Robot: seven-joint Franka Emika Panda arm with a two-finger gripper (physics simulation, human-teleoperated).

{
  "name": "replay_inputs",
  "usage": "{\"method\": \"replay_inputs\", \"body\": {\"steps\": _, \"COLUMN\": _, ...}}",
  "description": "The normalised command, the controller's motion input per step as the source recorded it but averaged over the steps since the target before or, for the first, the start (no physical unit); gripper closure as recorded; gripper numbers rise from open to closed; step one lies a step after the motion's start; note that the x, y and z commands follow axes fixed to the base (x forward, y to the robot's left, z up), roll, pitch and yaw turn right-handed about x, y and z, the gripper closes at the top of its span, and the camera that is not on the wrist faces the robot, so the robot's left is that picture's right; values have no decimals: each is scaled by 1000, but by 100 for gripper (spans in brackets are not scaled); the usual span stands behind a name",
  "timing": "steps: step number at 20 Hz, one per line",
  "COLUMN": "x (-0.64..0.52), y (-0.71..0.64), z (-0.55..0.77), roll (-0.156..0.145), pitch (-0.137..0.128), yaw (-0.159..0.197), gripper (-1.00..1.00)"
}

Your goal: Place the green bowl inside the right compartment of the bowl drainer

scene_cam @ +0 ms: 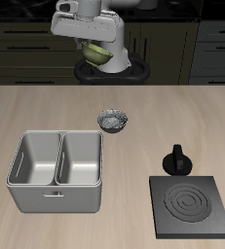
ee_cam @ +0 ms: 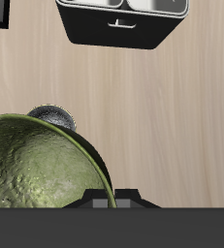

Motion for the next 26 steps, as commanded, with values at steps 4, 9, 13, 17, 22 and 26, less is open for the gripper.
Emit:
{"method": "replay_inputs", "body": {"steps": 4, "x": -47, "y": -258, "z": 49, "roll": -36, "pitch": -6, "yaw": -12, "gripper": 100}}
{"method": "replay_inputs", "body": {"steps": 9, "x": 170, "y": -257, "z": 254, "roll": 47, "pitch": -3, "yaw": -19, "gripper": 100}}
{"method": "replay_inputs", "body": {"steps": 13, "x": 263, "y": -248, "z": 249, "roll": 56, "pitch": -58, "yaw": 12, "gripper": 100}}
{"method": "replay_inputs", "body": {"steps": 17, "x": 346, "y": -280, "z": 157, "roll": 63, "pitch": -28, "yaw": 53, "gripper": 100}}
{"method": "replay_inputs", "body": {"steps": 22, "x": 451, "y": -346, "z": 41, "roll": 125, "pitch": 26, "yaw": -40, "gripper": 100}}
{"method": "replay_inputs", "body": {"steps": 26, "x": 404, "y": -482, "z": 25, "roll": -47, "pitch": 18, "yaw": 7, "gripper": 100}}
